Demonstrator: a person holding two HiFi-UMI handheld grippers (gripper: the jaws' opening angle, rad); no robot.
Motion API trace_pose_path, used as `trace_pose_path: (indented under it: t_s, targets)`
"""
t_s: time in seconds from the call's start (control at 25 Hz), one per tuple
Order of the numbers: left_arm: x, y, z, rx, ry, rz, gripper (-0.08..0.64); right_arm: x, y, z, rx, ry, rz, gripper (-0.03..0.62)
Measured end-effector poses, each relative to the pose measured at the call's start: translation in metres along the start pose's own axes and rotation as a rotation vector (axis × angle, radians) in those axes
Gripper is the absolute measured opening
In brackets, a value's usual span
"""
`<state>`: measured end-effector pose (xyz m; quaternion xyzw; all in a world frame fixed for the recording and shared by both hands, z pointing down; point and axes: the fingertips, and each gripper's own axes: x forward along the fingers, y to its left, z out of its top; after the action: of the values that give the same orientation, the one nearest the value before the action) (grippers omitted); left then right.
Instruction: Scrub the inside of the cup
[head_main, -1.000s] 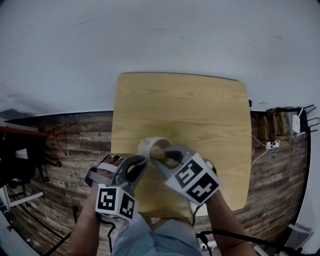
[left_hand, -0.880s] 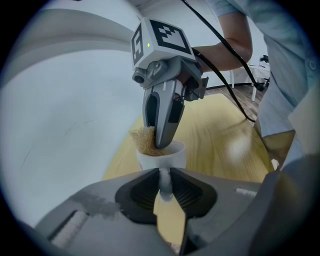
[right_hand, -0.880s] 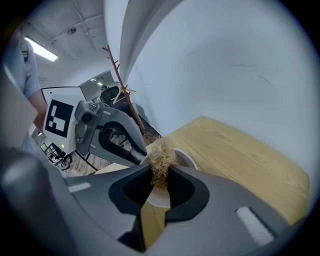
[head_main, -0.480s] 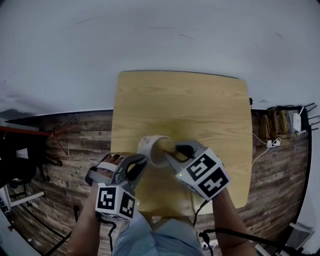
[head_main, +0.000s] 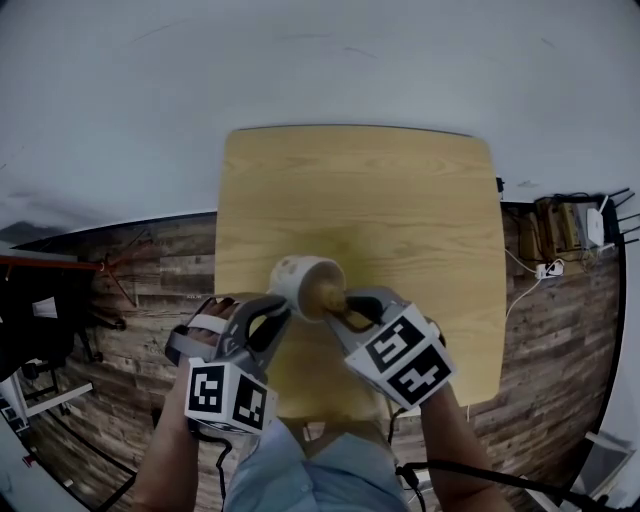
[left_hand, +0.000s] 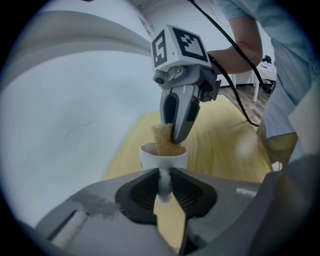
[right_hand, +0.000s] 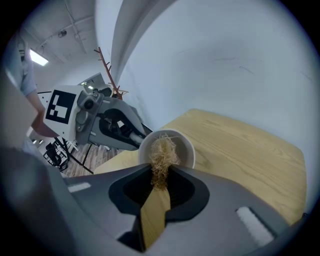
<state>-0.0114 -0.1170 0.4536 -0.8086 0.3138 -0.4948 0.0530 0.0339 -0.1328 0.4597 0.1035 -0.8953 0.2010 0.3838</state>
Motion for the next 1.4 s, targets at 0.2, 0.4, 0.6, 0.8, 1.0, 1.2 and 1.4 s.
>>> trace_pose_path:
  t_s: [0.2, 0.4, 0.6, 0.8, 1.0, 1.2, 1.4]
  targets:
    - [0.001, -0.003, 0.003, 0.015, 0.003, -0.001, 0.095, 0.001, 0.015, 0.005, 0.023, -0.05, 0.03, 0.071]
    - [0.001, -0.007, 0.002, 0.036, 0.011, -0.009, 0.095, -0.005, 0.014, 0.024, -0.015, -0.088, 0.014, 0.071]
    - [0.001, -0.008, 0.003, 0.038, 0.013, -0.008, 0.095, -0.011, 0.006, 0.028, -0.058, -0.077, -0.001, 0.071]
    - [0.001, -0.005, 0.004, 0.031, 0.009, -0.002, 0.095, -0.016, -0.007, 0.032, -0.069, -0.087, -0.02, 0.071]
    - [0.001, -0.004, 0.005, 0.028, 0.012, -0.001, 0.095, -0.019, -0.019, 0.026, -0.064, -0.084, -0.044, 0.071]
    - [0.0, -0.005, 0.008, -0.011, -0.002, -0.001, 0.095, -0.021, -0.022, 0.012, -0.035, -0.078, -0.046, 0.071]
    - [0.0, -0.004, 0.01, -0.04, -0.013, -0.004, 0.097, -0.018, -0.015, -0.005, -0.004, -0.07, -0.039, 0.071]
